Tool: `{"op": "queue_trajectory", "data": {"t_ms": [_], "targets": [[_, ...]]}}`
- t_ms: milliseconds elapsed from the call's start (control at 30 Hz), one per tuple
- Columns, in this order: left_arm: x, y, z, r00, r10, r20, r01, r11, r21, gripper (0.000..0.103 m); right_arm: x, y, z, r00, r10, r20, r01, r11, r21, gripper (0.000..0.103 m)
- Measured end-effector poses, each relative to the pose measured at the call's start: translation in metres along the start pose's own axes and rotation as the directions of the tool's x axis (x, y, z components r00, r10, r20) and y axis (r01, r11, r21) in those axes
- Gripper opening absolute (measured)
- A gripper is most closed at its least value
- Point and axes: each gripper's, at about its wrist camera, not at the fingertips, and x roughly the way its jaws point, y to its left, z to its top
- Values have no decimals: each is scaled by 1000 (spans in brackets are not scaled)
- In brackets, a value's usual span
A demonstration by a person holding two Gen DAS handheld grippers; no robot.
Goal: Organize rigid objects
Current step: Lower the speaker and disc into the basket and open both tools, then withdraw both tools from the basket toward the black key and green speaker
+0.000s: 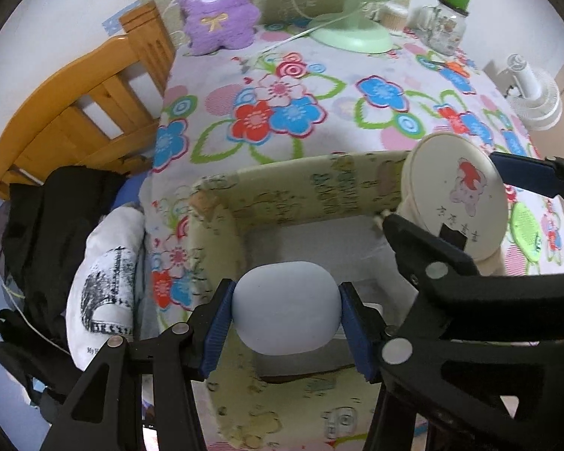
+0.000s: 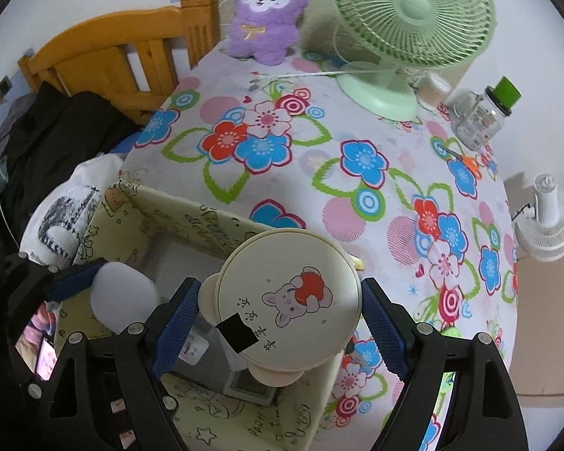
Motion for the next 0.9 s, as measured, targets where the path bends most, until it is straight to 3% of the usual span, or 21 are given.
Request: {"op": "queue_trajectory", "data": {"t_ms": [200,467,567,900], "targets": [[-1,4,3,996,-87,-6,87,996,-20,85,5,3,5,998,63,-5,-63,998,23,86],[-1,1,1,992,-124,-21,123,992,-37,94,9,3,7,990,140,10,-140,990,19,87],[-1,1,0,991,-134,-22,133,990,-41,97,10,4,6,987,157,40,-158,987,22,98],[-4,-11,-5,997,-65,-31,65,998,-7,100,6,-5,-6,990,142,18,-142,990,2,102]]}}
